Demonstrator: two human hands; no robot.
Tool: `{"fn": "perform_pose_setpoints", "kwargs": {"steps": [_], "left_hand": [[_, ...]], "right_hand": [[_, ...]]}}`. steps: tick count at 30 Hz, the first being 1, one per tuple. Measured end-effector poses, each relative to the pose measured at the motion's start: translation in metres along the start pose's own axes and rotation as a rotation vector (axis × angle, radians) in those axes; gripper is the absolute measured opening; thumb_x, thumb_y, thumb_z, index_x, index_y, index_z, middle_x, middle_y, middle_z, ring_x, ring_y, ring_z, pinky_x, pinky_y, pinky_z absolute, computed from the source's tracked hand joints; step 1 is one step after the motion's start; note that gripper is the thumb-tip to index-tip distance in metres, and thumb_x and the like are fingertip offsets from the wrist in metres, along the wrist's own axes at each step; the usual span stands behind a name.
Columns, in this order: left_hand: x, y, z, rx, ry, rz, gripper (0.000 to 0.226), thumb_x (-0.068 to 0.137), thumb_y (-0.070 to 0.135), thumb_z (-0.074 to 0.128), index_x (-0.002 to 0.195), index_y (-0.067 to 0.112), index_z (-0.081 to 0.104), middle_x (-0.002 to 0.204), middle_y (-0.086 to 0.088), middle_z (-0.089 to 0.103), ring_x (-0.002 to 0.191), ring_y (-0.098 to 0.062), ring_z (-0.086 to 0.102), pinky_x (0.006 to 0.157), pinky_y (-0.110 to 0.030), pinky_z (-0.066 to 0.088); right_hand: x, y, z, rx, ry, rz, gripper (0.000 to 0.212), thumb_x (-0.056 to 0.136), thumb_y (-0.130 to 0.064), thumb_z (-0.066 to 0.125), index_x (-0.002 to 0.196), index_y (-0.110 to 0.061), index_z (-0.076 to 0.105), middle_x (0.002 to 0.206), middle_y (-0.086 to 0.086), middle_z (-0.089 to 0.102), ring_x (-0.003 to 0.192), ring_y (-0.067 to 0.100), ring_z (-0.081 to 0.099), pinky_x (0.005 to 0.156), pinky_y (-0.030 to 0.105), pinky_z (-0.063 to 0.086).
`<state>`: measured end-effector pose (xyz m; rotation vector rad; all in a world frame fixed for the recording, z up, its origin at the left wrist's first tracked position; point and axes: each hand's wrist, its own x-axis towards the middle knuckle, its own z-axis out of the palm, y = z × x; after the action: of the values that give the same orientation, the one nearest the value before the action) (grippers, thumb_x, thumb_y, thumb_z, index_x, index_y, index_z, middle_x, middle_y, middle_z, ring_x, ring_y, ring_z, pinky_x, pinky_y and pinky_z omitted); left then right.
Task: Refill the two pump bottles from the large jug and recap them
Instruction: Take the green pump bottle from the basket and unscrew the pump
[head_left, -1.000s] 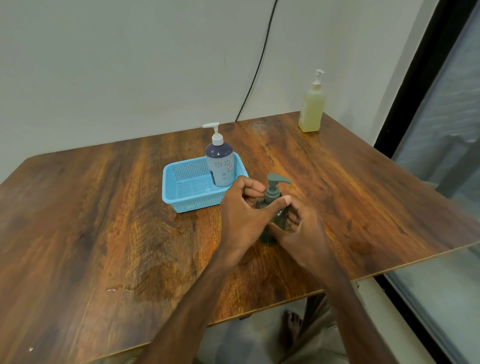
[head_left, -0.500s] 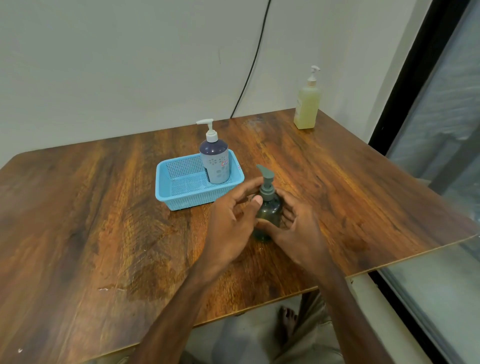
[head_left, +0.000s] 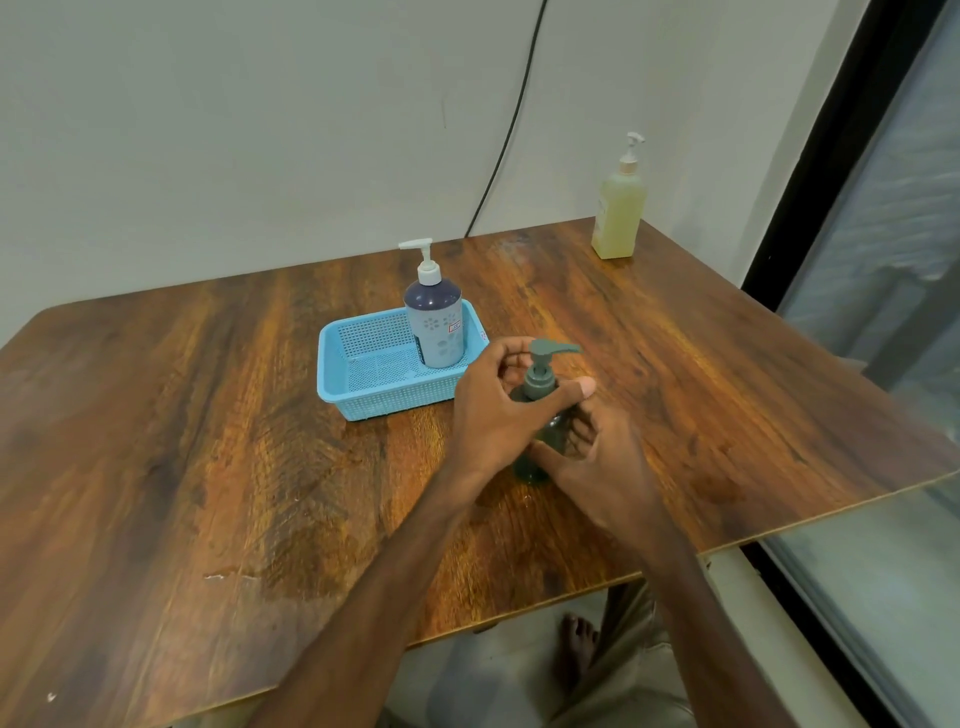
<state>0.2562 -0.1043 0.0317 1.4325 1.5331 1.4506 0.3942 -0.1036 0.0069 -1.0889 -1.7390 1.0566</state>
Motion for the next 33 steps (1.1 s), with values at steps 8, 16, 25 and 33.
{"fn": "perform_pose_setpoints", "kwargs": {"steps": [8, 16, 25, 33], "left_hand": [[-0.019, -0.009, 0.002, 0.011, -0.084, 0.095, 0.038, 0.092, 0.052, 0.073, 0.125, 0.032, 0.070, 0.122, 0.008, 0.073, 0.119, -0.017, 0.068, 0.102, -0.049, 0.055], [-0.029, -0.011, -0.020, -0.031, 0.074, 0.073, 0.024, 0.088, 0.025, 0.084, 0.110, 0.029, 0.075, 0.110, 0.018, 0.077, 0.105, -0.001, 0.072, 0.092, -0.029, 0.060], [-0.010, 0.000, -0.001, -0.012, -0.017, 0.100, 0.042, 0.078, 0.031, 0.091, 0.115, 0.027, 0.070, 0.105, 0.015, 0.076, 0.102, 0.005, 0.069, 0.085, -0.015, 0.055], [-0.026, -0.013, -0.015, 0.014, -0.013, 0.218, 0.032, 0.098, 0.023, 0.073, 0.130, 0.022, 0.070, 0.123, 0.014, 0.073, 0.119, -0.011, 0.067, 0.101, -0.040, 0.056]], "right_hand": [[0.000, 0.000, 0.000, 0.016, -0.005, -0.027, 0.062, 0.080, -0.006, 0.082, 0.136, -0.018, 0.058, 0.125, -0.011, 0.068, 0.114, 0.001, 0.065, 0.097, 0.030, 0.056], [0.000, 0.000, 0.001, -0.014, 0.012, -0.032, 0.072, 0.078, -0.020, 0.086, 0.141, -0.022, 0.053, 0.128, -0.018, 0.063, 0.115, -0.007, 0.060, 0.097, 0.016, 0.051], [0.000, 0.001, 0.003, -0.007, 0.028, -0.024, 0.070, 0.079, -0.019, 0.085, 0.141, -0.024, 0.053, 0.129, -0.016, 0.064, 0.119, -0.001, 0.061, 0.102, 0.031, 0.054], [0.000, 0.002, 0.003, 0.040, -0.005, -0.027, 0.078, 0.080, -0.013, 0.084, 0.147, -0.024, 0.047, 0.137, -0.016, 0.060, 0.122, -0.004, 0.058, 0.101, 0.020, 0.051]]}}
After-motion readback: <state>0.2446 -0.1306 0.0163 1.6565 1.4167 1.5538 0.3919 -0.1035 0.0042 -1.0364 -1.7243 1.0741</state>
